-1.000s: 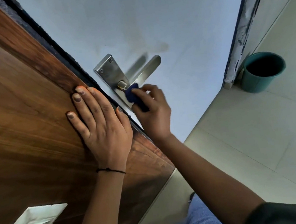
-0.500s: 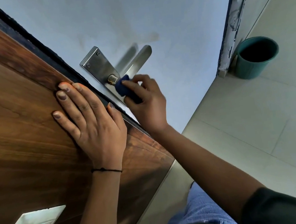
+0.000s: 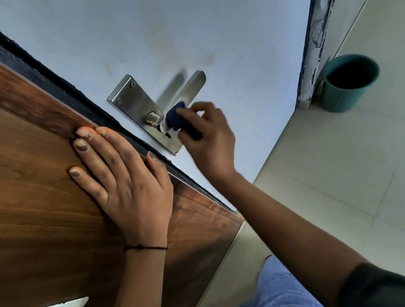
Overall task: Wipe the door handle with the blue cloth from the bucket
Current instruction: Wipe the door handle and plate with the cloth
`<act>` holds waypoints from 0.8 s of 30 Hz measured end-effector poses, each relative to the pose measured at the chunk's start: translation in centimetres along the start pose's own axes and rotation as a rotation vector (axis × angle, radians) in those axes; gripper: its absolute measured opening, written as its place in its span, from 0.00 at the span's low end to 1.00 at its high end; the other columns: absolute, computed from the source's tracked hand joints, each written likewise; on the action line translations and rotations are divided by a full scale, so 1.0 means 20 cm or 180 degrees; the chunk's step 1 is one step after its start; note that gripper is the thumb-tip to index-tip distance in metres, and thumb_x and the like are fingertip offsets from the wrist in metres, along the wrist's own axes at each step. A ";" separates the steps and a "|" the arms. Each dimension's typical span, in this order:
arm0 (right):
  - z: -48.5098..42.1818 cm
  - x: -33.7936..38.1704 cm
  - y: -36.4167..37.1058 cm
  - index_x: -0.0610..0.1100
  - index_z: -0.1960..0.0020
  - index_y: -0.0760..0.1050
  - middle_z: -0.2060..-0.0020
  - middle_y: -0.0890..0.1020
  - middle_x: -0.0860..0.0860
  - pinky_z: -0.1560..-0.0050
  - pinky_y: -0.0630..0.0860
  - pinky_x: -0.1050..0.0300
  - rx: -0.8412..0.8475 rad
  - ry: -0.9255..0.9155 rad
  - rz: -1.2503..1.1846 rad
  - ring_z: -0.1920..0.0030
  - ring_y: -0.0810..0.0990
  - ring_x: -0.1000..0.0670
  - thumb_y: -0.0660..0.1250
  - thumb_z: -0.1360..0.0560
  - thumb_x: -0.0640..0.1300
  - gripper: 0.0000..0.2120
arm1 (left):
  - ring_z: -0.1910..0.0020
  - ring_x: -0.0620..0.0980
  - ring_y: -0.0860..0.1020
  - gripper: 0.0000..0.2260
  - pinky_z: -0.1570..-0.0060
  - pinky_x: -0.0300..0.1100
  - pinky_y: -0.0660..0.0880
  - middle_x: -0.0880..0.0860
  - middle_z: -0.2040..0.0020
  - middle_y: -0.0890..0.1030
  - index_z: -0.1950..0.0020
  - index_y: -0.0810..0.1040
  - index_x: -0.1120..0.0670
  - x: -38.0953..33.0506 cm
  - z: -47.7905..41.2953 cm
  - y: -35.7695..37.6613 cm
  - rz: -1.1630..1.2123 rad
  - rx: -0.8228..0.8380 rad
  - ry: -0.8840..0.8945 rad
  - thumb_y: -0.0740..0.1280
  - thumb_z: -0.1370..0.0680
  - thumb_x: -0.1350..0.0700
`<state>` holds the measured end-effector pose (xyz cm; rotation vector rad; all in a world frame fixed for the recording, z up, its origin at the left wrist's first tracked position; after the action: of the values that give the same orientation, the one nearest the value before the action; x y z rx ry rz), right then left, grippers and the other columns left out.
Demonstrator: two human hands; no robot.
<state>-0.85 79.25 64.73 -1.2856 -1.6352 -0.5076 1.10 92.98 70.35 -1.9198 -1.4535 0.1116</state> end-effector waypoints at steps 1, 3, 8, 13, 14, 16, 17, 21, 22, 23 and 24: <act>-0.06 -0.04 -0.03 0.48 0.45 0.82 0.49 0.81 0.48 0.61 0.76 0.55 -0.0108 0.0152 0.0022 0.52 0.79 0.45 0.70 0.33 0.40 0.17 | 0.28 0.63 0.54 0.31 0.28 0.57 0.47 0.69 0.28 0.62 0.24 0.51 0.65 0.00 0.00 0.00 0.0009 -0.0006 -0.0010 0.58 0.20 0.51; -0.19 -0.11 -0.08 0.48 0.44 0.82 0.48 0.80 0.48 0.58 0.77 0.51 -0.0276 0.0449 0.0002 0.51 0.79 0.46 0.69 0.32 0.40 0.17 | 0.28 0.63 0.54 0.31 0.28 0.57 0.47 0.69 0.28 0.62 0.24 0.51 0.65 0.00 0.00 0.00 -0.0003 -0.0012 -0.0034 0.58 0.21 0.51; -0.12 -0.08 -0.04 0.48 0.44 0.82 0.49 0.79 0.49 0.58 0.76 0.53 -0.0166 0.0271 -0.0047 0.51 0.79 0.47 0.68 0.33 0.40 0.18 | 0.28 0.63 0.56 0.30 0.29 0.57 0.49 0.69 0.28 0.63 0.25 0.53 0.66 0.00 0.00 0.00 -0.0053 -0.0052 -0.0029 0.58 0.21 0.51; 0.08 0.10 0.04 0.48 0.44 0.82 0.50 0.82 0.48 0.63 0.70 0.59 0.0321 -0.0670 0.0244 0.55 0.78 0.47 0.66 0.31 0.44 0.15 | 0.28 0.62 0.55 0.31 0.29 0.57 0.49 0.66 0.27 0.57 0.24 0.51 0.65 0.00 0.00 0.01 -0.0152 -0.0083 0.0033 0.58 0.20 0.50; 0.06 0.12 0.03 0.47 0.45 0.82 0.50 0.82 0.47 0.64 0.69 0.59 0.0324 -0.0841 0.0359 0.55 0.78 0.46 0.65 0.30 0.44 0.15 | 0.27 0.62 0.55 0.32 0.28 0.56 0.48 0.65 0.27 0.56 0.24 0.51 0.65 0.00 0.00 0.01 -0.0159 -0.0103 0.0022 0.58 0.20 0.50; 0.03 0.15 0.01 0.47 0.45 0.82 0.51 0.82 0.46 0.65 0.68 0.58 0.0336 -0.1131 0.0592 0.56 0.78 0.44 0.66 0.30 0.44 0.15 | 0.27 0.61 0.54 0.32 0.25 0.54 0.44 0.65 0.27 0.56 0.24 0.51 0.64 0.00 0.00 0.01 -0.0126 -0.0196 -0.0018 0.59 0.20 0.50; 0.01 0.15 0.00 0.47 0.45 0.82 0.51 0.82 0.46 0.65 0.69 0.57 0.0369 -0.1226 0.0681 0.57 0.78 0.43 0.67 0.31 0.44 0.15 | 0.27 0.61 0.54 0.31 0.25 0.52 0.42 0.65 0.27 0.57 0.24 0.51 0.64 0.01 0.00 0.01 -0.0087 -0.0256 -0.0038 0.60 0.21 0.51; -0.12 0.11 -0.05 0.47 0.47 0.82 0.53 0.81 0.44 0.66 0.72 0.52 0.0338 -0.1117 0.0980 0.57 0.77 0.41 0.69 0.32 0.41 0.14 | 0.26 0.59 0.53 0.30 0.25 0.50 0.41 0.64 0.27 0.57 0.24 0.53 0.62 0.01 0.00 0.02 0.0057 -0.0424 -0.0107 0.61 0.21 0.52; -0.18 0.09 -0.07 0.48 0.48 0.82 0.53 0.80 0.44 0.66 0.73 0.50 0.0293 -0.1016 0.1077 0.57 0.76 0.41 0.69 0.31 0.42 0.12 | 0.26 0.58 0.52 0.30 0.25 0.50 0.41 0.64 0.27 0.57 0.24 0.53 0.62 0.01 0.00 0.02 0.0076 -0.0437 -0.0112 0.61 0.21 0.52; -0.24 0.07 -0.09 0.48 0.48 0.82 0.53 0.80 0.44 0.65 0.73 0.49 0.0274 -0.0923 0.1165 0.56 0.76 0.41 0.68 0.29 0.43 0.11 | 0.26 0.58 0.51 0.30 0.25 0.50 0.42 0.64 0.27 0.57 0.24 0.53 0.62 0.00 0.00 0.02 0.0082 -0.0438 -0.0118 0.61 0.21 0.52; -0.30 0.06 -0.10 0.49 0.49 0.82 0.52 0.79 0.45 0.65 0.73 0.49 0.0292 -0.0840 0.1218 0.55 0.75 0.42 0.66 0.28 0.45 0.09 | 0.26 0.58 0.51 0.30 0.25 0.50 0.42 0.63 0.27 0.57 0.24 0.53 0.62 0.00 0.00 0.02 0.0080 -0.0442 -0.0122 0.61 0.21 0.52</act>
<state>-0.10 74.48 68.81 -1.5994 -1.5477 -0.0300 1.47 93.03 70.09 -2.0581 -1.4969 0.0609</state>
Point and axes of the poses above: each hand's wrist, its own z-axis away from the middle knuckle, its own y-axis out of the palm, x = y × z, the point moved 5 cm from there along -z, towards the middle knuckle
